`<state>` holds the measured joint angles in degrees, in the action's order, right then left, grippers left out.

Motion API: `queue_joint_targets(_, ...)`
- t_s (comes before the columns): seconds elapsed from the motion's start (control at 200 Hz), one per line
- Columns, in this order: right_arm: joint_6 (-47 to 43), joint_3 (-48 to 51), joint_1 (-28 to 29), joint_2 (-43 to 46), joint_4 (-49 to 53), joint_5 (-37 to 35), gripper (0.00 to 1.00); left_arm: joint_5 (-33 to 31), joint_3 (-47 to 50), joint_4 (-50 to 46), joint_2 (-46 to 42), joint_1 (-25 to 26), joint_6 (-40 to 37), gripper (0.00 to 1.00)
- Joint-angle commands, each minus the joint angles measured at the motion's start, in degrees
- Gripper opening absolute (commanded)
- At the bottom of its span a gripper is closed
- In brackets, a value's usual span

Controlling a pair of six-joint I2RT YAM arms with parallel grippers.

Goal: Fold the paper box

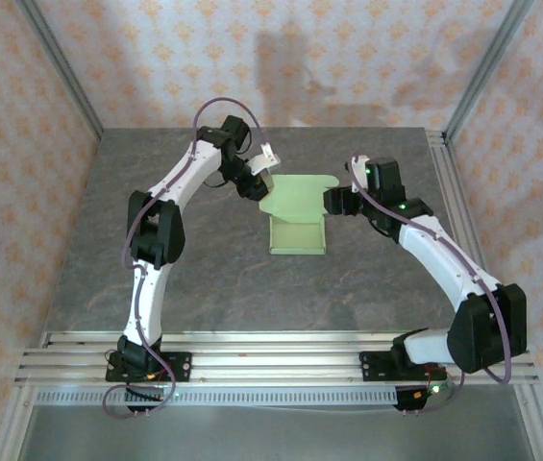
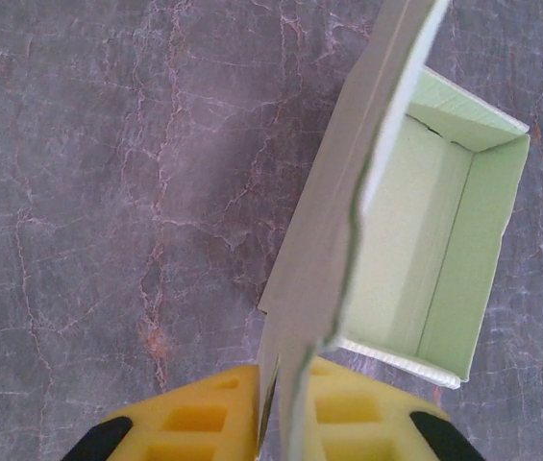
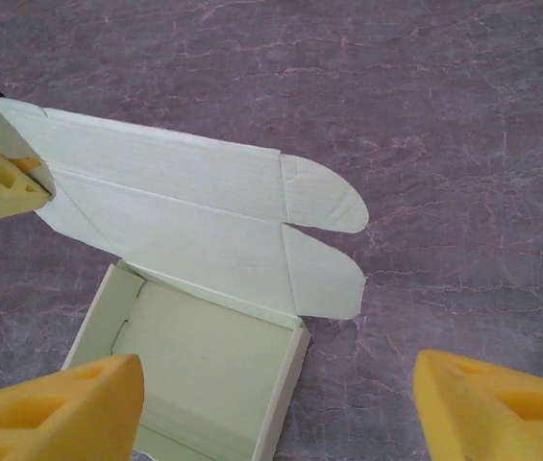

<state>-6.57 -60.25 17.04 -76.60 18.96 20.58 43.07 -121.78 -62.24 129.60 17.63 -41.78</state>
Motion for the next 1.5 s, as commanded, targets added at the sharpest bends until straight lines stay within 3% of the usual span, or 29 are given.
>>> queue_joint_targets(0.0, -1.32, -2.57, -0.29, -0.93, -0.15, -0.92, 0.74, 0.28, -1.54, -2.21, -1.54, 0.21, -0.92, 0.11)
queue_joint_targets(0.13, -5.55, -4.84, -1.03, -3.29, 1.22, -1.56, 0.74, 0.22, -1.36, -3.25, -1.64, 0.26, -2.08, 0.02)
queue_joint_targets(0.295, -15.38, -10.54, -4.94, -8.81, 6.22, 7.08, 0.75, 0.09, -1.33, -4.38, -1.87, 0.26, -3.66, 0.00)
queue_joint_targets(0.41, -26.80, -16.02, -6.56, -13.80, 14.75, 14.38, 0.76, 0.76, -1.35, -5.18, -1.97, 0.30, -4.86, 0.00)
queue_joint_targets(0.606, -39.69, -26.67, -7.31, -23.33, 28.76, 15.79, 0.70, 1.53, -1.36, -6.92, -1.92, 0.30, -7.17, 0.00)
queue_joint_targets(0.796, -43.61, -37.07, -7.30, -32.16, 40.36, 16.89, 0.53, 1.76, -1.87, -7.13, -1.63, 0.30, -7.24, 0.00)
queue_joint_targets(0.901, -44.28, -38.58, -7.20, -33.97, 42.00, 18.70, 0.40, 1.58, -2.30, -6.90, -1.36, 0.30, -6.83, 0.00)
queue_joint_targets(1.111, -45.05, -38.45, -7.15, -34.89, 43.00, 19.90, 0.29, 1.56, -3.16, -7.39, -0.64, 0.29, -6.52, 0.00)
queue_joint_targets(1.336, -44.64, -39.59, -7.11, -35.90, 43.92, 19.81, 0.02, 1.96, -3.44, -7.63, -0.41, 0.28, -5.82, 0.00)
queue_joint_targets(1.496, -41.50, -38.46, -6.87, -34.04, 41.15, 17.91, 0.00, 1.80, -3.21, -5.71, -1.03, 0.29, -1.99, 0.00)
